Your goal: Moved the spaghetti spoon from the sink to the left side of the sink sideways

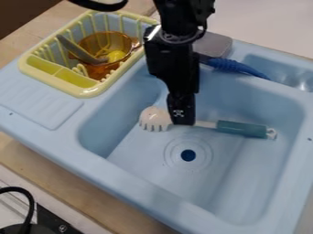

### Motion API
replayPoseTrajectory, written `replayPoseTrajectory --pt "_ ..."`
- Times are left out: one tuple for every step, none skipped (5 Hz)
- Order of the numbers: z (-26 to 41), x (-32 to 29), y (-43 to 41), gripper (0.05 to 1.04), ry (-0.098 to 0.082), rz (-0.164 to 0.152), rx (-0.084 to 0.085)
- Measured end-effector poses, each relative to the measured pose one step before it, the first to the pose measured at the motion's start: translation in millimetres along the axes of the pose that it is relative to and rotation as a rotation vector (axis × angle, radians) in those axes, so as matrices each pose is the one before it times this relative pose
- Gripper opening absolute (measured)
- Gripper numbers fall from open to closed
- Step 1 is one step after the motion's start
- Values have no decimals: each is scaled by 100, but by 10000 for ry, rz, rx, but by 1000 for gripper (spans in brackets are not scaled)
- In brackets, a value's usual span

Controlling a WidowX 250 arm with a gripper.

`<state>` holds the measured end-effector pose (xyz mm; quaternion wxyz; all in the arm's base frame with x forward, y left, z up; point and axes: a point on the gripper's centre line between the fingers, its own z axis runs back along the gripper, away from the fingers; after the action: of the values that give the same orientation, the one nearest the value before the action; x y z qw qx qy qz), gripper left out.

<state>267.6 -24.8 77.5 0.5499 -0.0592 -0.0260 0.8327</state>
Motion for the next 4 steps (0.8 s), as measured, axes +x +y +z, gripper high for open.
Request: replayPoseTrajectory --pt "-470 -235 981 999 -178 -56 132" --pt "-355 -319 521 999 48 -62 28" --pt "-554 -484 271 999 62 -101 -16" --pt "-1131 -130 25 999 -209 111 86"
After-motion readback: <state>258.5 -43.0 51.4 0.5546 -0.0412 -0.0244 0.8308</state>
